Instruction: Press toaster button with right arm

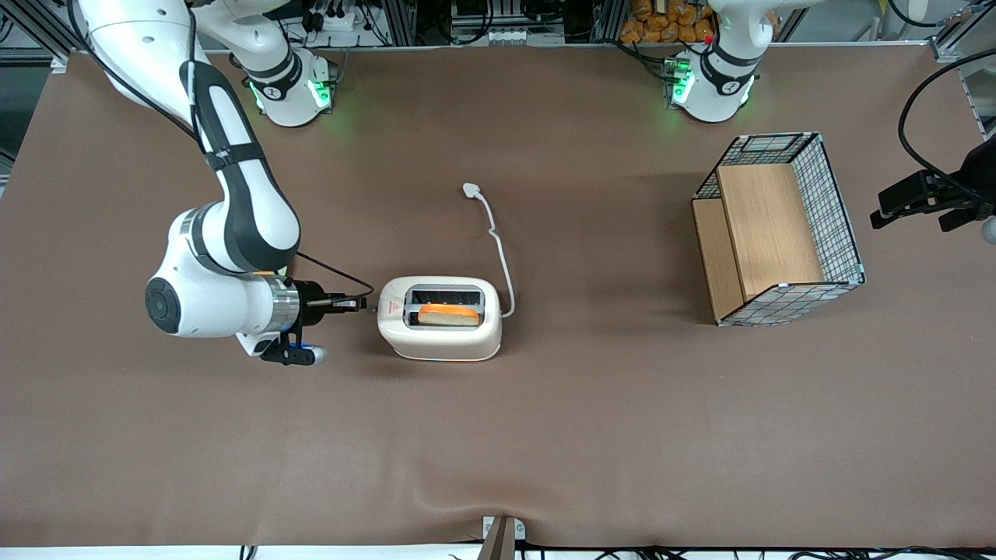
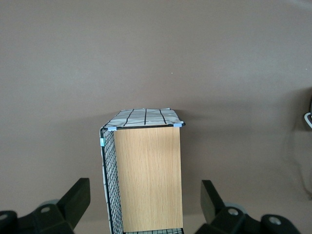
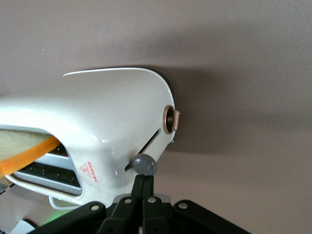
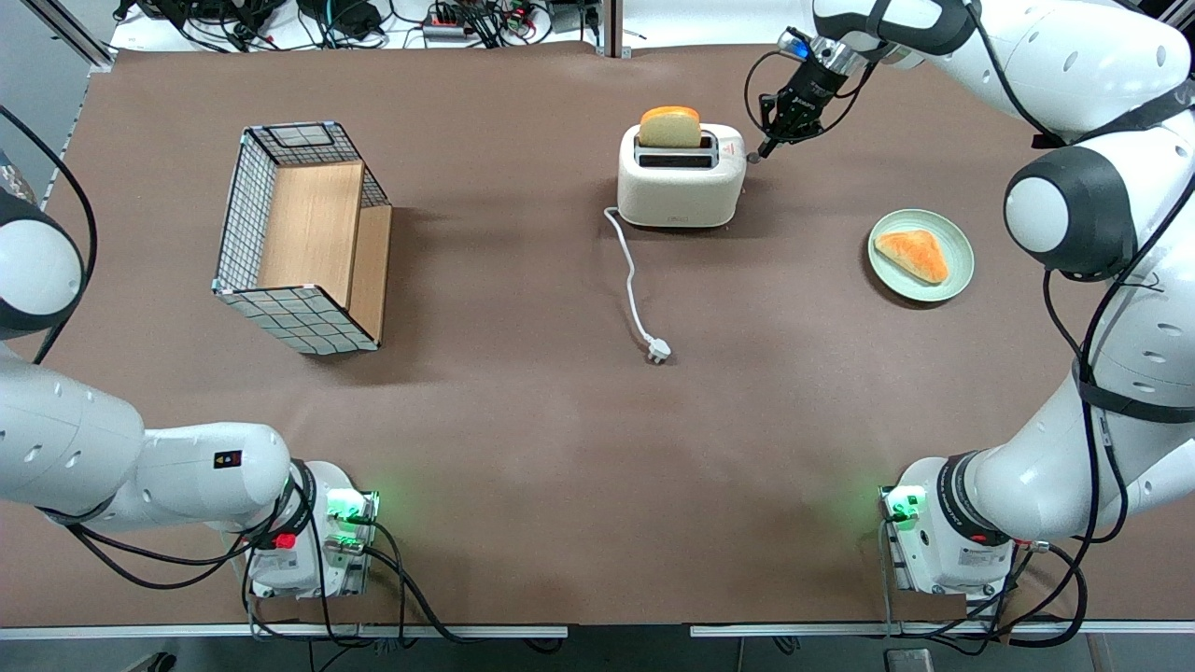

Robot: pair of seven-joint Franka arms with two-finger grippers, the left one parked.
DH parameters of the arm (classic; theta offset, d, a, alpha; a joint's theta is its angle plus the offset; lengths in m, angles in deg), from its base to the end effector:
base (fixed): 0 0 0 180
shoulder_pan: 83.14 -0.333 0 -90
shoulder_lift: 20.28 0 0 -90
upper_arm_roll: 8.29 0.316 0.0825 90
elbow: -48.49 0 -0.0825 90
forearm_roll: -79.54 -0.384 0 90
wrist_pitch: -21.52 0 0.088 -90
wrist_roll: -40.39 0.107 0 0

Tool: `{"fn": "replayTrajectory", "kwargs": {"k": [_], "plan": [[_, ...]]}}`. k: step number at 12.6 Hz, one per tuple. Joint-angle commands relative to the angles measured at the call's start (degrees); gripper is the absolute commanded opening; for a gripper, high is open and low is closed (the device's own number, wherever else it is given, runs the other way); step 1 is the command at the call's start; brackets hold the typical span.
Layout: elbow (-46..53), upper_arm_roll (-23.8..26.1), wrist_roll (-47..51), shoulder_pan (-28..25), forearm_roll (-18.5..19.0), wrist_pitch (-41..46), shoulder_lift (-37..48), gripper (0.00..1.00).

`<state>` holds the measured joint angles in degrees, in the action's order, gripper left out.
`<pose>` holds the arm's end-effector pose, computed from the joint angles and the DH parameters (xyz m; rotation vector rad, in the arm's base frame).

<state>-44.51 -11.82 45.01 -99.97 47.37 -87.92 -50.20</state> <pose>0.6350 0.1942 0.3103 -2.6778 0.1306 0.4065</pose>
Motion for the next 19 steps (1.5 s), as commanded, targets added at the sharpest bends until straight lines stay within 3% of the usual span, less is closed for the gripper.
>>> {"fn": "replayTrajectory", "kwargs": {"k": [1, 15, 19], "plan": [[0.46, -0.07, -0.31, -0.22, 0.53, -0.77, -1.19, 0.0], [0.55, 0.02, -1.09, -1.1, -0.09, -4.98, -6.28, 0.0], [0.37, 0.02, -5.31, -0.04, -4.65, -5.16, -7.6, 0.0]]}}
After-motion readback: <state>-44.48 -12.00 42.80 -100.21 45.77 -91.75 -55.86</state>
